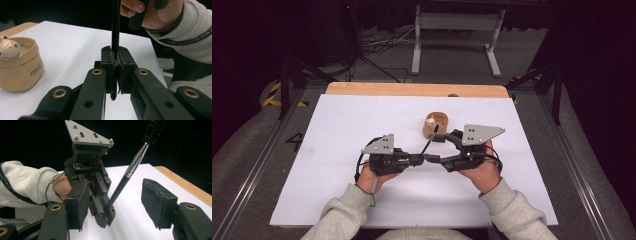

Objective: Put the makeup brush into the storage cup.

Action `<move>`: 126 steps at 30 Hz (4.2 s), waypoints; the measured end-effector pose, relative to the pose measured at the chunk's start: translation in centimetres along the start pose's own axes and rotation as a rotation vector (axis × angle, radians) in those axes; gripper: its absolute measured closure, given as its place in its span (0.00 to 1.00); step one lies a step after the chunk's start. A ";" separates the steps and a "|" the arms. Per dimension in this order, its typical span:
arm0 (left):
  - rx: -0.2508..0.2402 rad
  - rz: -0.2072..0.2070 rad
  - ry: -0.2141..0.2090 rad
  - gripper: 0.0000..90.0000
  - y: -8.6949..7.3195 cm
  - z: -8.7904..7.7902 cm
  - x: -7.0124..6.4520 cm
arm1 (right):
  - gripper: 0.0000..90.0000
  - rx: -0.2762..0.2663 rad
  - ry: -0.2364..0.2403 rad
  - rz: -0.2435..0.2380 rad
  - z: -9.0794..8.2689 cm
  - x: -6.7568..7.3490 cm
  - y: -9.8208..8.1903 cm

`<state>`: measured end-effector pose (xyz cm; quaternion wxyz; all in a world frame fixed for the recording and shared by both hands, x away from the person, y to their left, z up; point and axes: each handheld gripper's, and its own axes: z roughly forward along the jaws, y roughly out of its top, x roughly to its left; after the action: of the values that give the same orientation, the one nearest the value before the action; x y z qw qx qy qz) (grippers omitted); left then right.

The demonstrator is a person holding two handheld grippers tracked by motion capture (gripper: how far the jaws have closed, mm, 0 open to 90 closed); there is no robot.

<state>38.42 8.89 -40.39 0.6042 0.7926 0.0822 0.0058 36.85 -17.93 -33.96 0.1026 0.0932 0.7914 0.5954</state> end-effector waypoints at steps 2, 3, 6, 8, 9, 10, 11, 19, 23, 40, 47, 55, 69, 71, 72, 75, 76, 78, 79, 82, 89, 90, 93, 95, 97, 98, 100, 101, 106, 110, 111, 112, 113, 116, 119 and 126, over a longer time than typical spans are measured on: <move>-0.001 -0.002 -0.004 0.95 0.0 0.0 0.0 | 0.46 -0.006 0.002 0.004 0.2 0.0 0.1; 0.000 -0.002 -0.002 0.95 0.0 0.0 0.0 | 0.47 -0.004 0.005 0.002 0.3 0.1 0.1; -0.001 -0.002 -0.003 0.94 0.0 0.0 0.0 | 0.53 0.000 0.009 -0.002 0.6 0.1 0.3; -0.001 0.000 -0.006 0.94 0.0 0.0 0.0 | 0.58 0.007 0.013 -0.005 0.7 0.1 0.4; -0.002 0.000 -0.008 0.95 0.0 0.0 0.0 | 0.60 0.010 0.013 -0.007 0.7 0.1 0.4; -0.003 0.001 -0.009 0.94 0.0 0.0 -0.1 | 0.64 0.012 0.013 -0.009 0.8 0.1 0.4; -0.001 0.002 -0.008 0.94 0.0 0.0 -0.1 | 0.67 0.014 0.017 -0.009 0.9 0.1 0.4; 0.004 0.008 -0.008 0.94 0.0 0.0 -0.1 | 0.81 0.020 0.034 0.016 1.1 -0.2 0.1; 0.009 0.029 -0.002 0.94 0.1 0.1 -0.3 | 0.88 0.017 0.037 0.029 0.9 -0.3 0.1; 0.001 -0.008 -0.014 0.71 0.0 0.1 0.0 | 0.95 0.034 0.085 0.043 0.8 -0.2 0.4; 0.004 -0.045 0.038 0.23 0.3 0.3 0.1 | 0.95 0.037 0.075 0.030 0.5 -0.2 0.9; 0.001 -0.057 0.093 0.13 0.5 -0.3 0.0 | 0.95 0.044 0.048 0.012 -0.1 -0.7 1.5; -0.011 -0.054 0.150 0.09 0.5 -2.4 -0.7 | 0.95 0.046 -0.052 0.006 -1.3 -3.0 2.8; -0.014 -0.054 0.157 0.08 0.4 -2.9 -0.7 | 0.95 0.048 -0.070 0.012 -1.4 -3.4 2.8; -0.014 -0.054 0.160 0.08 0.3 -3.1 -0.7 | 0.95 0.048 -0.078 0.014 -1.5 -3.6 2.8; -0.015 -0.062 0.171 0.08 0.1 -3.6 -0.7 | 0.95 0.049 -0.100 0.017 -1.7 -4.0 2.9; -0.014 -0.058 0.172 0.08 0.0 -3.7 -0.7 | 0.95 0.049 -0.113 0.018 -1.8 -4.2 2.9; -0.009 -0.065 0.185 0.08 -0.3 -4.0 -0.6 | 0.95 0.052 -0.129 0.021 -1.9 -4.5 3.0; -0.010 -0.063 0.188 0.08 -0.4 -4.1 -0.5 | 0.95 0.055 -0.143 0.026 -1.9 -4.9 3.0; -0.013 -0.072 0.198 0.08 -0.5 -4.4 -0.4 | 0.95 0.056 -0.158 0.032 -1.8 -5.3 3.1; -0.023 -0.082 0.210 0.07 -1.0 -5.0 -0.1 | 0.95 0.074 -0.207 0.043 -1.5 -6.7 3.2; -0.025 -0.088 0.212 0.07 -1.1 -5.1 -0.1 | 0.95 0.075 -0.214 0.044 -1.5 -6.9 3.2; -0.027 -0.090 0.213 0.07 -1.2 -5.2 0.0 | 0.95 0.076 -0.238 0.062 -1.6 -7.7 3.1; -0.029 -0.090 0.216 0.07 -1.2 -5.3 0.1 | 0.95 0.076 -0.252 0.070 -1.7 -8.2 3.1; -0.033 -0.101 0.214 0.07 -1.2 -5.5 0.2 | 0.95 0.080 -0.266 0.076 -1.8 -8.7 3.1; -0.034 -0.099 0.218 0.07 -1.2 -5.5 0.2 | 0.95 0.081 -0.272 0.080 -1.8 -9.0 3.1; -0.030 -0.109 0.225 0.07 -1.2 -5.5 0.2 | 0.95 0.075 -0.275 0.091 -1.8 -9.4 3.1; -0.029 -0.111 0.228 0.07 -1.2 -5.5 0.2 | 0.95 0.071 -0.276 0.096 -1.8 -9.5 3.1; -0.023 -0.106 0.235 0.07 -1.2 -5.5 0.2 | 0.95 0.068 -0.300 0.112 -1.8 -10.4 3.1; -0.024 -0.109 0.235 0.07 -1.2 -5.5 0.2 | 0.95 0.076 -0.323 0.115 -1.6 -10.9 3.2; -0.024 -0.109 0.234 0.07 -1.2 -5.5 0.2 | 0.95 0.079 -0.328 0.117 -1.5 -11.1 3.2; -0.023 -0.109 0.235 0.07 -1.2 -5.5 0.2 | 0.95 0.081 -0.333 0.118 -1.5 -11.3 3.2; -0.021 -0.106 0.238 0.07 -1.2 -5.6 0.2 | 0.95 0.082 -0.336 0.123 -1.5 -11.5 3.2; -0.022 -0.110 0.242 0.07 -1.2 -5.6 0.3 | 0.95 0.083 -0.341 0.127 -1.4 -11.9 3.3; -0.016 -0.103 0.245 0.07 -1.2 -5.6 0.4 | 0.95 0.087 -0.359 0.129 -1.4 -12.4 3.4; -0.012 -0.111 0.248 0.07 -1.3 -5.6 0.5 | 0.95 0.097 -0.406 0.154 -1.1 -13.2 2.3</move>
<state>38.15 14.65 -40.12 0.5933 0.7765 0.1998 0.0709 49.32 -21.82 -30.75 0.2095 0.2760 0.7729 0.5316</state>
